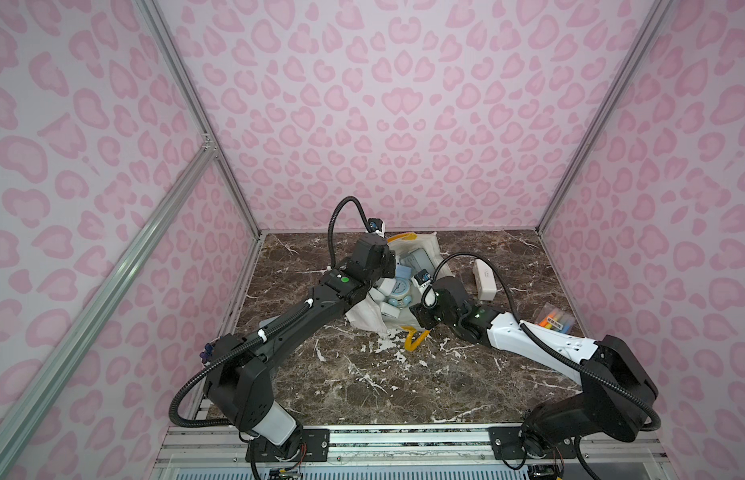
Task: Take the alarm clock out of the canvas bag
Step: Pick up the alarm from the canvas bag.
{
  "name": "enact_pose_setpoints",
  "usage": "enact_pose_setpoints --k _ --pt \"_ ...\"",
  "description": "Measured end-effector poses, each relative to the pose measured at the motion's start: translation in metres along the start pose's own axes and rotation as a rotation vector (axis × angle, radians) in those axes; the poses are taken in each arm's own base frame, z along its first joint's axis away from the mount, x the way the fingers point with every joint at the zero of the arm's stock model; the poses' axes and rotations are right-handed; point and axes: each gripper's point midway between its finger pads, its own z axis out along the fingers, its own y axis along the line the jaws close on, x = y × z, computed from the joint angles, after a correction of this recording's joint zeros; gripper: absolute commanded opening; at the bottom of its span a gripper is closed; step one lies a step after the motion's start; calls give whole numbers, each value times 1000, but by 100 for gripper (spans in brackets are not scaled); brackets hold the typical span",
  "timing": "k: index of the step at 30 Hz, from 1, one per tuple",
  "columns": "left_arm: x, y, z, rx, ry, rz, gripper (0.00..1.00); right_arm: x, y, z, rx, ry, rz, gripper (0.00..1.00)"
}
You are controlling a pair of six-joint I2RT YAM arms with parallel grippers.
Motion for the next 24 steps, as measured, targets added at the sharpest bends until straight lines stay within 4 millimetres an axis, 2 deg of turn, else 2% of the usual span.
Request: enact_pose_setpoints --k 6,11,18,24 --pt "2 -20 -6 31 -23 82 4 16 -3 10 14 36 9 61" --pt "8 -30 -8 43 -33 126 4 18 -3 11 14 31 33 63" --pt "12 -33 -9 58 -47 135 3 12 -8 16 29 12 73 66" --pt "17 -37 -15 75 -56 135 4 -8 -23 26 -5 -6 220 67"
